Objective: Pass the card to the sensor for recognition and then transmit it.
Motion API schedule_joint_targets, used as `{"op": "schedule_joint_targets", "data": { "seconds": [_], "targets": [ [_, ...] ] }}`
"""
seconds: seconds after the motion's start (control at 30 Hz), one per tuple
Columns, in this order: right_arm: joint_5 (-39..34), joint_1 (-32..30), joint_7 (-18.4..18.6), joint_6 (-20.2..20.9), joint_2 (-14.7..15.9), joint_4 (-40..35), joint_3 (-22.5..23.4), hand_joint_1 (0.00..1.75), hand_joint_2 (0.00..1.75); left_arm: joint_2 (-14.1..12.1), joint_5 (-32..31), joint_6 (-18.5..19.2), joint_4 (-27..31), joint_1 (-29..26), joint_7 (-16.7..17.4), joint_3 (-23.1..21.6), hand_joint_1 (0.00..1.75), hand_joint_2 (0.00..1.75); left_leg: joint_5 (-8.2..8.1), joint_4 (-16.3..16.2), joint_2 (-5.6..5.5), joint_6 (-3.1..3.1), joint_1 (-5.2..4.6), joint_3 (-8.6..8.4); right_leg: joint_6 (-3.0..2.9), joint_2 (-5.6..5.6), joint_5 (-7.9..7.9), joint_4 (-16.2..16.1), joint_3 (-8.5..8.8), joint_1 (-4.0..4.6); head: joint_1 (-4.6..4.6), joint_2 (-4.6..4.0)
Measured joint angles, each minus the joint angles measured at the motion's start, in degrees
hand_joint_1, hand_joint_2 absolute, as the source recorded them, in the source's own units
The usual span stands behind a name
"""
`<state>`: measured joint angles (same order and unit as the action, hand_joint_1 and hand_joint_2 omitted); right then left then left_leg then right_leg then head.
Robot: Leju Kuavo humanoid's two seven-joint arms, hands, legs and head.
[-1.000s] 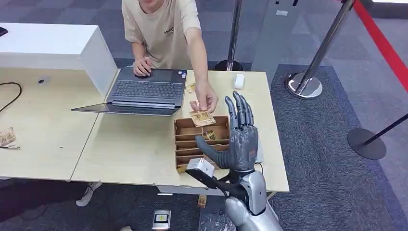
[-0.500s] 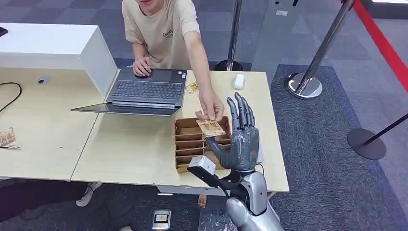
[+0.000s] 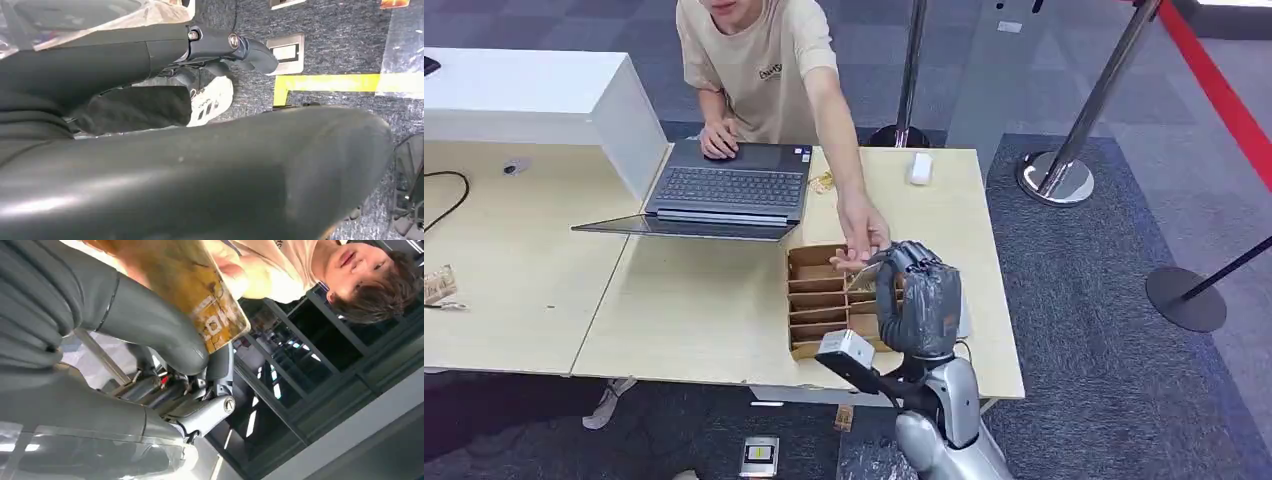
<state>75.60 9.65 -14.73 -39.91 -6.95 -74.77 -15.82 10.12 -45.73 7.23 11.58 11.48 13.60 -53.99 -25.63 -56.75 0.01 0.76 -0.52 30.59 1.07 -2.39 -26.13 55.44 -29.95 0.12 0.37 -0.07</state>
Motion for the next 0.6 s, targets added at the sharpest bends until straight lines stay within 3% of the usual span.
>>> {"op": "schedule_joint_targets", "data": {
  "seconds": [0.17,0.3,0.47,0.53,0.6],
  "targets": [
    [-1.42,-0.02,-2.01,0.00,-0.22,0.02,0.46,1.75,1.75,0.18,-0.22,0.00,0.00,0.31,0.72,0.00,0.00,0.00,0.00,0.00,0.00,0.00,0.00,0.00,0.00,0.00,0.00,0.00,0.00,0.00,0.00,0.00],
    [-4.33,-0.01,-6.30,0.00,-1.57,0.22,2.82,1.75,1.75,0.22,-0.20,0.00,0.00,0.58,0.81,0.02,0.00,0.00,0.00,0.00,0.00,0.00,0.00,0.00,0.00,0.00,0.00,0.00,0.00,0.00,0.00,0.00],
    [-5.76,0.03,-7.97,0.00,-2.75,0.83,5.11,1.75,1.75,0.22,-0.09,0.00,0.00,0.61,0.72,0.02,0.00,0.00,0.00,0.00,0.00,0.00,0.00,0.00,0.00,0.00,0.00,0.00,0.00,0.00,0.00,0.00],
    [-9.52,0.56,-10.56,0.00,-3.56,1.40,6.75,1.75,1.75,0.20,0.20,0.00,0.00,0.59,-0.48,0.02,0.00,0.00,0.00,0.00,0.00,0.00,0.00,0.02,0.00,0.00,0.00,0.01,0.00,0.00,-0.02,0.00],
    [-11.23,2.57,-9.67,0.02,-3.85,2.36,8.41,1.75,1.75,0.09,0.33,0.00,0.00,0.50,-2.29,0.02,0.00,0.00,0.00,0.00,0.01,0.00,0.00,0.01,0.00,0.02,0.01,0.02,0.00,0.00,-0.02,0.00]
  ]
}}
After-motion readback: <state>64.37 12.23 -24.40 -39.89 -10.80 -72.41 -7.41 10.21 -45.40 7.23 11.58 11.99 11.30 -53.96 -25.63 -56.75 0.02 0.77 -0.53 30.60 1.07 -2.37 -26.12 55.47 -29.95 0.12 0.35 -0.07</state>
